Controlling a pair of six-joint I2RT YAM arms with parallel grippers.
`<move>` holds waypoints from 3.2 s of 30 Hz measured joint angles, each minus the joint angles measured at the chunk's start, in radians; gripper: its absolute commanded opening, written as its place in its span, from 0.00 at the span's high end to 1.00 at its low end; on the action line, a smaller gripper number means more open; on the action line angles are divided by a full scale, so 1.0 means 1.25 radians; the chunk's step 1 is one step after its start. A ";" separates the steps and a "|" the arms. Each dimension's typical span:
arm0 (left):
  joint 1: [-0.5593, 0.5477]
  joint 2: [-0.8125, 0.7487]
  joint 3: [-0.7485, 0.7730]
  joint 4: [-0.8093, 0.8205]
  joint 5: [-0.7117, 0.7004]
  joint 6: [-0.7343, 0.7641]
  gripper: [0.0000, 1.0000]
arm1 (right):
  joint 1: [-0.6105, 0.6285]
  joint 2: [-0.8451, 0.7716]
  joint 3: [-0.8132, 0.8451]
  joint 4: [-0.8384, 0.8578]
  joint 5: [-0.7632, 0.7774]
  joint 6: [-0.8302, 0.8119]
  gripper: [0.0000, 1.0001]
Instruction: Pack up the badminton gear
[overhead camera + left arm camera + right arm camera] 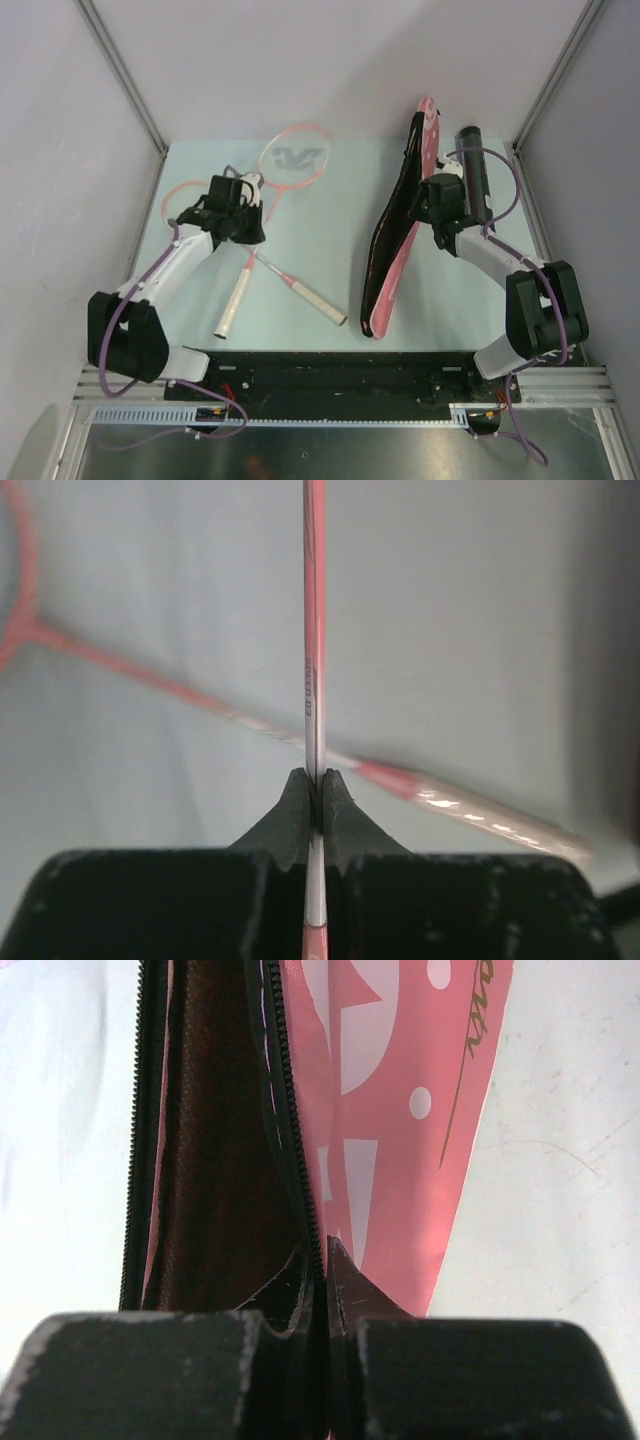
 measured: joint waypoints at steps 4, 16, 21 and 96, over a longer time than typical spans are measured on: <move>-0.016 -0.033 0.057 0.002 0.186 -0.001 0.99 | 0.010 0.026 0.013 0.015 0.056 0.007 1.00; -0.319 -0.052 0.112 -0.006 0.039 0.003 1.00 | 0.012 0.108 0.086 0.036 0.136 0.028 1.00; -0.408 -0.052 0.119 0.003 -0.242 0.056 1.00 | 0.009 0.118 0.122 0.006 0.148 0.053 1.00; -0.444 0.422 0.493 0.027 -0.001 -0.025 1.00 | -0.109 0.103 -0.049 0.277 -0.399 0.307 1.00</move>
